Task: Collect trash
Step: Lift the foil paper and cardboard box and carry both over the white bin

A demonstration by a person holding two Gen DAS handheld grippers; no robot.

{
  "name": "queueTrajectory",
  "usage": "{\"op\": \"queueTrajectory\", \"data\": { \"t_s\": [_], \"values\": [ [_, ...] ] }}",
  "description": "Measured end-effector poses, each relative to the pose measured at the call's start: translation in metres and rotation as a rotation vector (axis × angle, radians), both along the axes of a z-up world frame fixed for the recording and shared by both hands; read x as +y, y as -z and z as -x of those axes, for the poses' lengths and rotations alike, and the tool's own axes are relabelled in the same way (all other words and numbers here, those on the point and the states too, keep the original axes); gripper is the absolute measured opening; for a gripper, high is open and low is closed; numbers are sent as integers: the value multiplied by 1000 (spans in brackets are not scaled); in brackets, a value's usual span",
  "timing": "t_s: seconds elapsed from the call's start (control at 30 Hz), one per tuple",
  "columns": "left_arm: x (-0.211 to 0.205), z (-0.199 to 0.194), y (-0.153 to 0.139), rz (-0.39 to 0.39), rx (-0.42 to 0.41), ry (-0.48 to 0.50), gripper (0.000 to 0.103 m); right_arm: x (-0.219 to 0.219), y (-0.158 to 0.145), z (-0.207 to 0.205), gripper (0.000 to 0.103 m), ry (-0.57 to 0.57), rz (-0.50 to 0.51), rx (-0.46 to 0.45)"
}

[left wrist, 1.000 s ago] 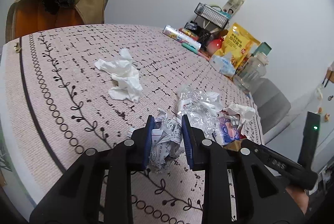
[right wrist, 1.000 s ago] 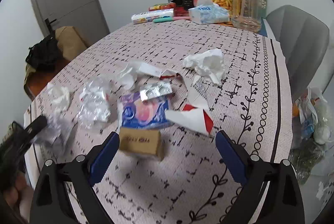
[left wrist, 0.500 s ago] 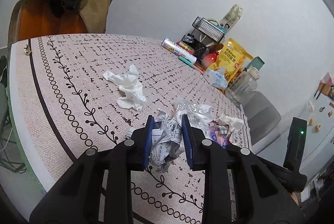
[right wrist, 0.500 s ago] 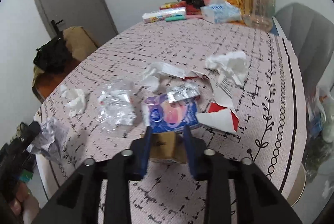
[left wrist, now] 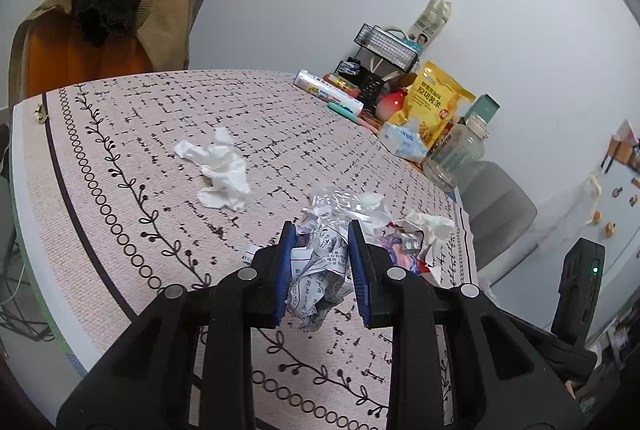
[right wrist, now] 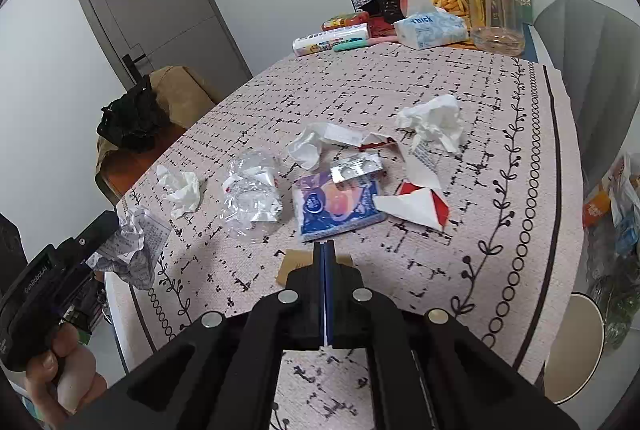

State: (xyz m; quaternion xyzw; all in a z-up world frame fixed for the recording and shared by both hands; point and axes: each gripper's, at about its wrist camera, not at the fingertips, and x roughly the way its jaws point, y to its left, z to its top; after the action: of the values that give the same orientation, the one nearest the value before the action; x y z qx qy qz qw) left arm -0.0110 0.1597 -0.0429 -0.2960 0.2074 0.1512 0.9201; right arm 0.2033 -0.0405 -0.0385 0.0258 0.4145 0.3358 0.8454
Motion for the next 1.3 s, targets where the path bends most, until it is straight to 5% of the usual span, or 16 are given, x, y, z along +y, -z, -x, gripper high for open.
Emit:
{"op": "queueTrajectory", "data": {
  "t_s": [0.1,0.17,0.2,0.4,0.43,0.47,0.53,0.63,0.87,1.3],
  "values": [
    [-8,-2,-3,-16,16,7,27,-1,2,-1,13,6,11,-7],
    [-12,-1,-7,-31,28,12,27,-1,3,-2,88,13,4,-4],
    [-14,-1,-8,-37,31,13,27,0,1,1,90,33,7,-34],
    [-23,6,-21,-79,58,5,27,24,23,0,90,31,65,9],
    [-24,7,-23,-87,64,5,27,28,27,0,85,25,80,10],
    [-27,7,-25,-98,70,6,27,32,32,0,64,18,96,12],
    [-31,8,-29,-111,77,6,27,34,40,0,47,-5,109,27],
    [-41,5,-32,-119,86,18,27,18,36,-2,46,-22,23,66],
    [-89,-25,-37,-150,101,142,27,-43,6,5,46,34,-43,-3],
    [-208,-110,-43,-229,111,425,27,-233,-3,-20,46,386,-84,-57]
  ]
}}
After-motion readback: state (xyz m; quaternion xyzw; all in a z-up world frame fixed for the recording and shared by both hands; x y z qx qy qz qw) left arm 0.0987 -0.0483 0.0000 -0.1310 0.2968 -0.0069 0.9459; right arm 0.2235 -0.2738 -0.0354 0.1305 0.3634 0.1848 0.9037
